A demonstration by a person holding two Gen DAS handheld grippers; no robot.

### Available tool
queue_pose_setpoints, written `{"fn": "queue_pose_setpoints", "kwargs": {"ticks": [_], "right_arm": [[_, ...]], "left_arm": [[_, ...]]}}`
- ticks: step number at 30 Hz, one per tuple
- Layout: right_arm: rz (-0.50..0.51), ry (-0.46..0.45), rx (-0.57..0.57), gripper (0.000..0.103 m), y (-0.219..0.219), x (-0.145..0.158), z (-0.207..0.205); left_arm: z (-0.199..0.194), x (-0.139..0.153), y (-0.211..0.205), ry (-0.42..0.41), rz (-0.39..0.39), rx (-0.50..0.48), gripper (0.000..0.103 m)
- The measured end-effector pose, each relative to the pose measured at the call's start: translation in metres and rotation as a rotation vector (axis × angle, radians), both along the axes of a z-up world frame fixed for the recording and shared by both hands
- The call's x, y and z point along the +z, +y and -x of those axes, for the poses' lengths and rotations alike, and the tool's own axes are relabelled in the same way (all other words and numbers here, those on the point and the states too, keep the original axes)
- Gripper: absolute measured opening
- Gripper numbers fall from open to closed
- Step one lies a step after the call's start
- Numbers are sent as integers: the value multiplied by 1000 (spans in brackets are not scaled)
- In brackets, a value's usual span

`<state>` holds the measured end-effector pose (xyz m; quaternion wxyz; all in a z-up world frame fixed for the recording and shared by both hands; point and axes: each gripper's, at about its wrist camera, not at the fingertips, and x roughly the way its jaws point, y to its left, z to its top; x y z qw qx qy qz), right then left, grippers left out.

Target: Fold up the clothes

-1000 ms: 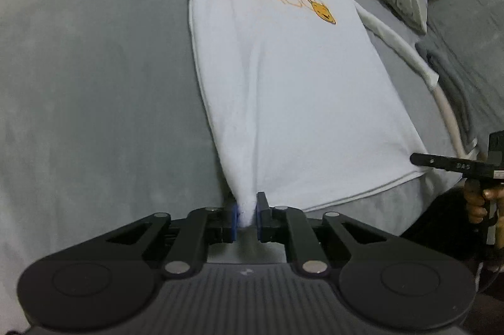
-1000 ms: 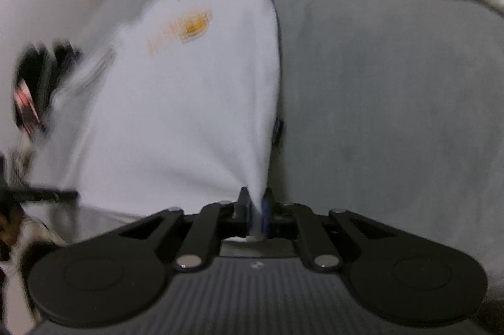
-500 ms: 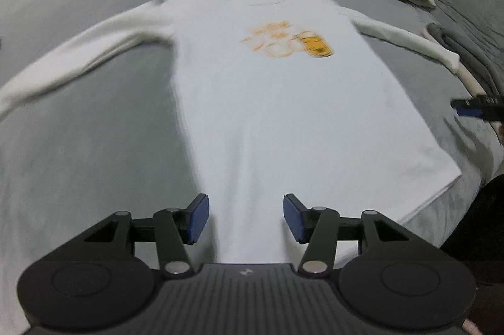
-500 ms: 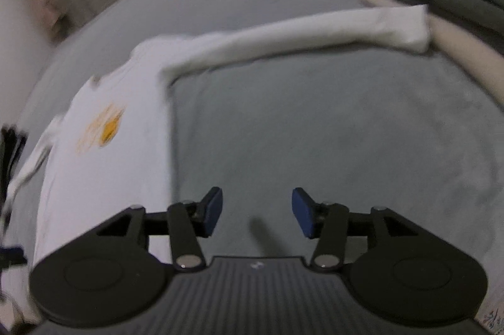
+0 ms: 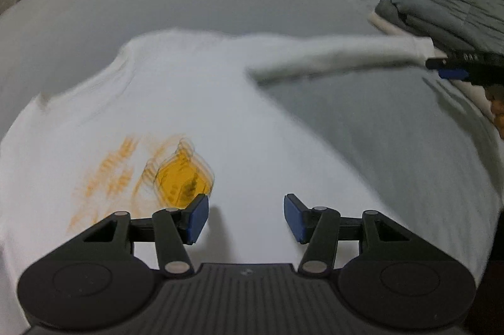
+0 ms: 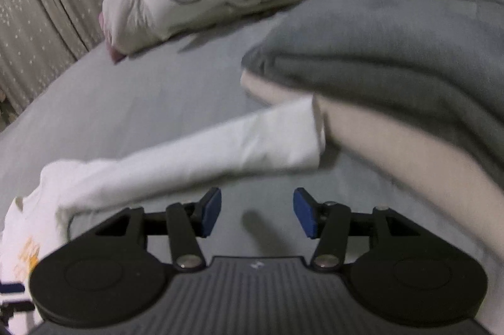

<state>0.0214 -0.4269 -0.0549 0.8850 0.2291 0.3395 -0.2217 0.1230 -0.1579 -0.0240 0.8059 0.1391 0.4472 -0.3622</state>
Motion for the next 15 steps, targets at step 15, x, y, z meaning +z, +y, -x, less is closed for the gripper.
{"fn": "queue_pose_setpoints", "kwargs": {"ticks": [15], "right_arm": [[-5, -121, -36, 16, -53, -14, -30]], "left_arm": [[-63, -11, -96, -2, 100, -57, 54]]}}
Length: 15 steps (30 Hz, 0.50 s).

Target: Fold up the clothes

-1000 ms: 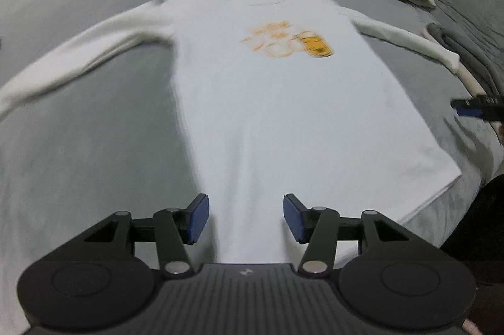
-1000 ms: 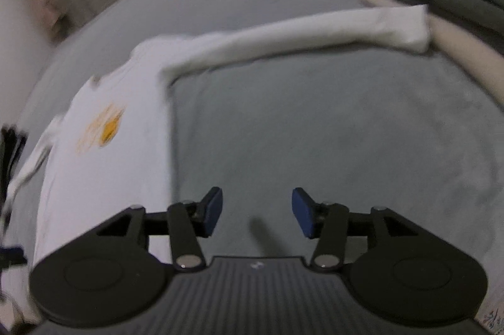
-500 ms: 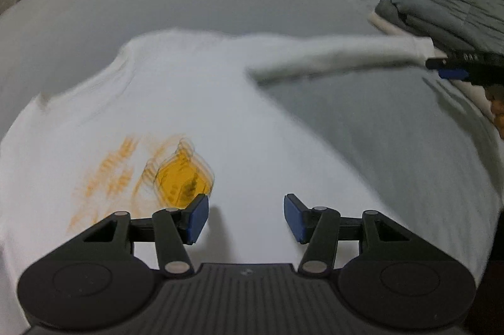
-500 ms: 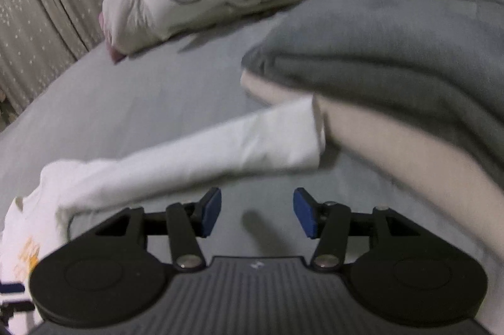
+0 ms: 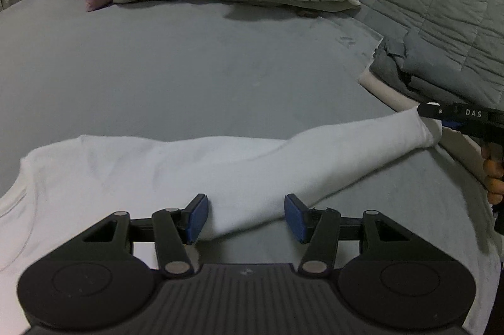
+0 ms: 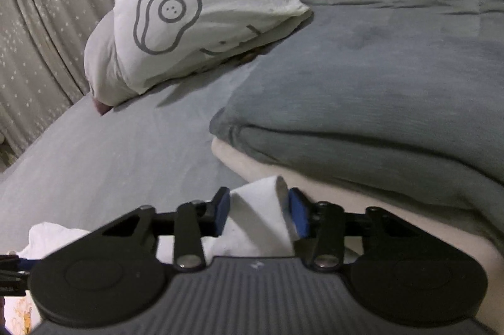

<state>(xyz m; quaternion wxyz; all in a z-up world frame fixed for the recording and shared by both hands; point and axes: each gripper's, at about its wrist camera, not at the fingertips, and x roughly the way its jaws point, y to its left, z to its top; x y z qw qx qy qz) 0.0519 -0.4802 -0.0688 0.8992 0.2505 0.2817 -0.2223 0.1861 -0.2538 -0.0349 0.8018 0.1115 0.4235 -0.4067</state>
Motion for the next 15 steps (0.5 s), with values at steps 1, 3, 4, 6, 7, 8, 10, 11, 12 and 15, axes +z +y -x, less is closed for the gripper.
{"fn": "queue_pose_setpoints", "kwargs": {"ticks": [1, 3, 4, 6, 7, 8, 10, 11, 12, 15], "right_arm": [[-6, 0, 18, 12, 1, 0, 0], [-3, 20, 64, 8, 6, 7, 5], [13, 30, 74, 8, 9, 12, 9], [46, 22, 109, 8, 16, 24, 22], [50, 12, 131, 8, 18, 29, 30], [50, 8, 159, 8, 20, 33, 41], [45, 30, 172, 8, 21, 31, 55], [37, 48, 170, 9, 21, 28, 60], [24, 67, 169, 9, 20, 23, 66], [16, 54, 162, 8, 15, 19, 66]], "left_arm": [[-1, -1, -2, -3, -3, -5, 54], [-2, 1, 0, -10, 7, -13, 54], [-2, 2, 1, -12, 12, -15, 54], [-2, 3, 6, -17, 27, -16, 55], [-4, 3, 10, -18, 36, -5, 55], [-6, 3, 11, -10, 37, 0, 55], [-7, 1, 11, -4, 30, 4, 55], [-6, 0, 10, -6, 23, 4, 55], [-6, -1, 10, -8, 16, 3, 55], [-6, -1, 6, -21, 18, 11, 55]]}}
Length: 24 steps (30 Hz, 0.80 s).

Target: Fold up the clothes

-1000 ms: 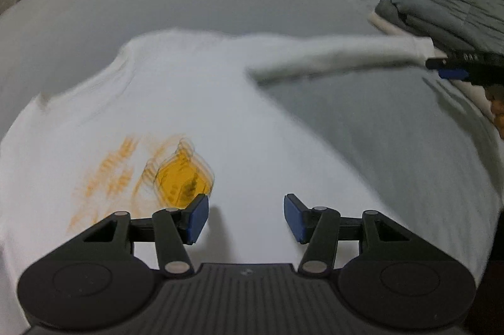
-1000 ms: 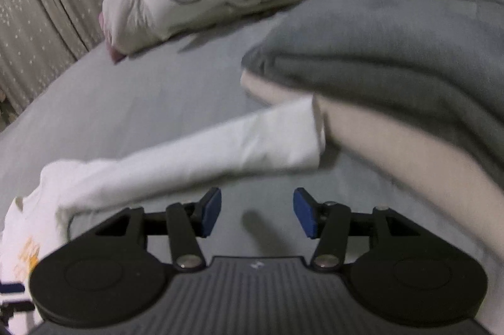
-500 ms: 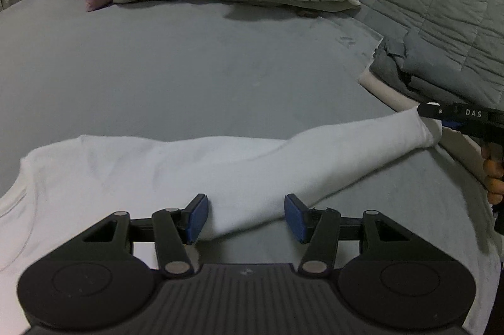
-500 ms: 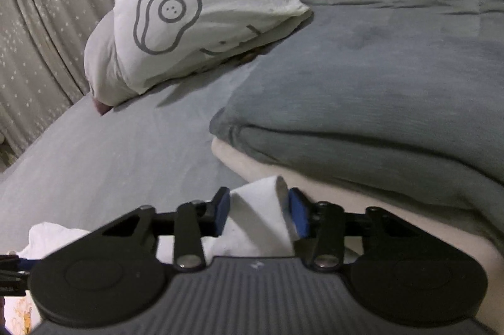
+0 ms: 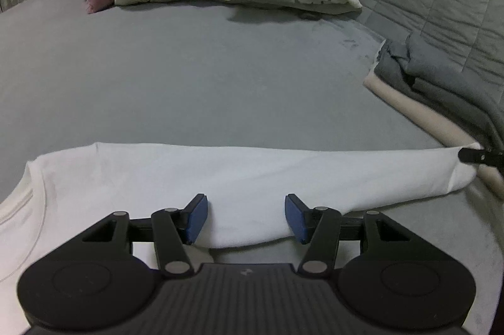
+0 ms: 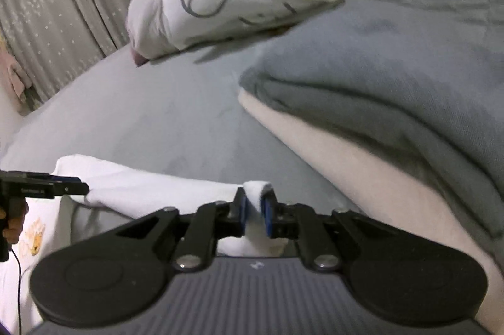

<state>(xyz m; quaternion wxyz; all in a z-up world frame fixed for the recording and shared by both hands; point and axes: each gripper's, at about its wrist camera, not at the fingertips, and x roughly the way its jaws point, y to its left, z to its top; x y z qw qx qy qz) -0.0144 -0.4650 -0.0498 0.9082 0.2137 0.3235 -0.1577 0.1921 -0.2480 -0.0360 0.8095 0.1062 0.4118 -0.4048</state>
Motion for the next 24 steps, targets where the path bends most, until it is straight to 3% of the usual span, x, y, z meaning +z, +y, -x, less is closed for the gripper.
{"fn": "queue_pose_setpoints", "kwargs": {"ticks": [4, 7, 8, 11, 12, 14, 15, 19, 21, 23, 24], "right_arm": [[94, -95, -40, 6, 3, 12, -13], [196, -189, -62, 6, 10, 20, -20], [210, -147, -66, 7, 10, 15, -27], [192, 66, -111, 21, 1, -13, -46], [186, 105, -130, 21, -2, -20, -48], [160, 89, -134, 26, -6, -20, -45], [144, 74, -133, 34, -8, -18, -43], [66, 24, -129, 36, -18, -19, -43], [41, 18, -118, 36, -19, -22, -50], [44, 21, -108, 36, -17, -23, -55], [46, 25, -104, 36, -15, -24, -58]], "left_arm": [[-7, 4, -15, -55, -6, 17, 55], [-17, 5, -26, -174, -68, 43, 55], [-26, 4, -30, -214, -104, 51, 55], [-48, -1, -29, -243, -183, 15, 56], [-55, -1, -27, -240, -199, -19, 58], [-69, -3, -20, -207, -195, -77, 62], [-74, -4, -17, -183, -180, -106, 65], [-81, -9, -17, -101, -148, -246, 66], [-75, -13, -24, -115, -186, -322, 66], [-71, -14, -28, -137, -202, -352, 62], [-69, -13, -30, -146, -207, -371, 50]]}}
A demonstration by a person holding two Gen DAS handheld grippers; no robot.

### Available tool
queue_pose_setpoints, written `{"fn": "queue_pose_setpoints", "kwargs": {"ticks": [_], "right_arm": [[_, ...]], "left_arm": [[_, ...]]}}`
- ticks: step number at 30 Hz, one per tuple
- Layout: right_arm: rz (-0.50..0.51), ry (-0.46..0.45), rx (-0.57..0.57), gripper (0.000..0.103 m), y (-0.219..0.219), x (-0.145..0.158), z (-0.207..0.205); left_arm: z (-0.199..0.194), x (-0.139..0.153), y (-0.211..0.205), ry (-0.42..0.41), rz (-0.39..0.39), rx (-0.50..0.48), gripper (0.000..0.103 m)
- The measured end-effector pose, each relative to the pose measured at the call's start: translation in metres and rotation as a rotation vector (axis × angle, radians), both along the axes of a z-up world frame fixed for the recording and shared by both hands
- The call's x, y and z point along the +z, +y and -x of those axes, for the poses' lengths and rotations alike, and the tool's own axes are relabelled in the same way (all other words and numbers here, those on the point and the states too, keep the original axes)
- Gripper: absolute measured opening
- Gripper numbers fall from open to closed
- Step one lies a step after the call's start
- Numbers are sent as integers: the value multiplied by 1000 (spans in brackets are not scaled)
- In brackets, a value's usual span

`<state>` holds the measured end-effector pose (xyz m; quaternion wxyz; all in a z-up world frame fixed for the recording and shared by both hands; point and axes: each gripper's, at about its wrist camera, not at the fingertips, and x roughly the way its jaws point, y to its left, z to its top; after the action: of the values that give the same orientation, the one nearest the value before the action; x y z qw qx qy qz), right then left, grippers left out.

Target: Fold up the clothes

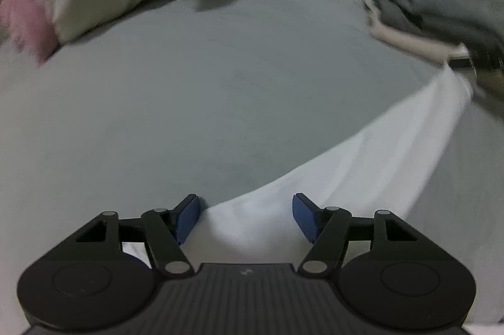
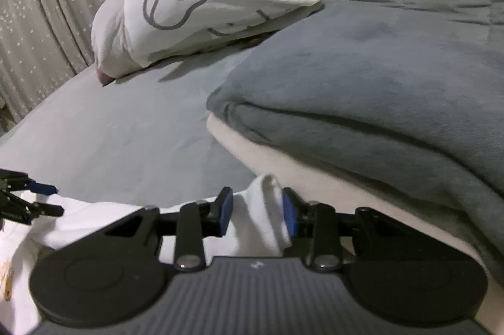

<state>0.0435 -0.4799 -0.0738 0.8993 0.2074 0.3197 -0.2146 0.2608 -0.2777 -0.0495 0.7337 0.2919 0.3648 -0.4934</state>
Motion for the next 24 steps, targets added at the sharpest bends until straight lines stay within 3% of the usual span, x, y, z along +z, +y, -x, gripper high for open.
{"fn": "queue_pose_setpoints", "kwargs": {"ticks": [2, 3, 4, 5, 8, 10, 13, 16, 18, 19, 21, 24], "right_arm": [[-1, 14, 7, 36, 1, -3, -6], [0, 21, 11, 35, 2, -4, -8], [5, 28, 14, 34, 2, -5, -10], [14, 34, 15, 33, 3, -6, -11], [64, 9, -5, 14, 7, 0, -9], [106, -43, -15, 11, 11, 8, -2], [188, -116, -30, 10, 18, 18, 3], [216, -60, -61, 19, 18, 10, -5], [216, -25, -85, 25, 14, 7, -5], [193, -45, -90, 26, 9, 11, 0], [111, -111, -98, 27, -3, 21, 14], [18, -165, -74, 28, -17, 30, 31]], "left_arm": [[8, 1, -1, -10, -1, -53, 31], [12, 1, -2, -14, 0, -67, 13], [16, 1, 0, -13, 9, -74, 4], [17, 0, 0, -15, 12, -74, 4], [34, 0, 11, -124, 89, -37, 3], [43, 0, 21, -211, 153, 28, 3], [48, -3, 25, -280, 213, 131, 5], [53, -20, 10, -303, 137, 172, 11], [58, -24, 3, -345, 109, 183, 23], [61, -23, 1, -370, 100, 194, 25], [67, -22, -4, -421, 85, 216, 44], [86, -1, 10, -452, 176, 224, 51]]}}
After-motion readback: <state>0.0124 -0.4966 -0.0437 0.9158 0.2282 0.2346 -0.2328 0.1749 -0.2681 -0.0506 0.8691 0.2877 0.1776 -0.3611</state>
